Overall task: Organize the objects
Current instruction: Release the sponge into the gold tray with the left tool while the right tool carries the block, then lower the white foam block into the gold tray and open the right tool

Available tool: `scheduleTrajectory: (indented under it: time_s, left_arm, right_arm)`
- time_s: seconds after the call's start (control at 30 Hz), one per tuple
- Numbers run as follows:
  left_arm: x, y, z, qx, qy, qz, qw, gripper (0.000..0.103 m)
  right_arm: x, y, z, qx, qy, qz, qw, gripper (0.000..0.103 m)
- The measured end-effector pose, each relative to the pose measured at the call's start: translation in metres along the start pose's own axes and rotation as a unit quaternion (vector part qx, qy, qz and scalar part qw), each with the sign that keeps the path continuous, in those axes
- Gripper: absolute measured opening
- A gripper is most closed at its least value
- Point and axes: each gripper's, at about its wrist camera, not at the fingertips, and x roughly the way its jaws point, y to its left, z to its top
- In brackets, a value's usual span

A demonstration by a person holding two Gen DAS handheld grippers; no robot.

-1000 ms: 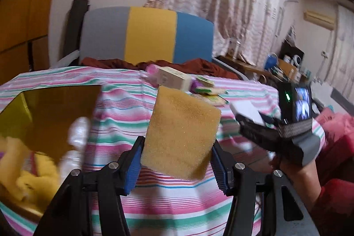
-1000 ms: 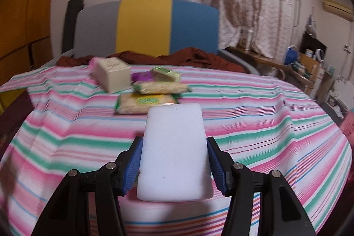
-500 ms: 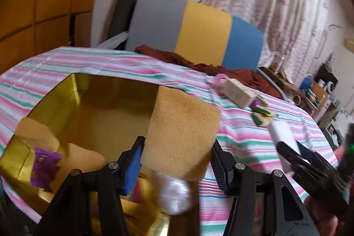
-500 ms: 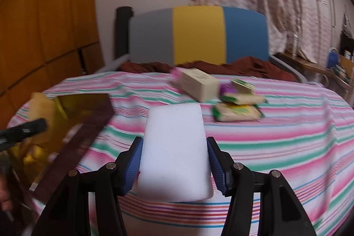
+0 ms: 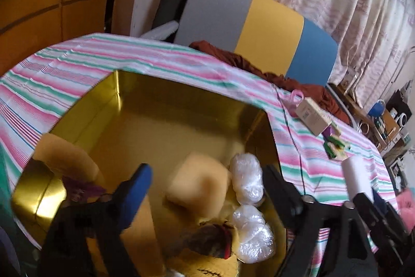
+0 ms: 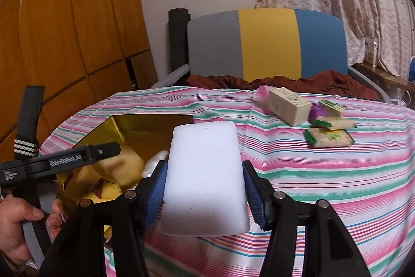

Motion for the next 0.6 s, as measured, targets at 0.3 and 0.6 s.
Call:
scheduleTrajectory:
  time_s: [0.3, 0.6]
  left_arm:
    - [-0.034, 0.031, 0.005, -0.023, -0.048, 0.038, 0.9979, 0.103]
    - [-0.052, 0.063, 0.021, -0.096, -0.068, 0.093, 0.9887, 0.103]
  right_arm:
    - [0.022, 0.026, 0.002, -0.011, 0.033, 0.04, 0.999, 0.057]
    - [0.062, 0.057, 0.025, -0.025, 0.11, 0.092, 0.989, 0.058]
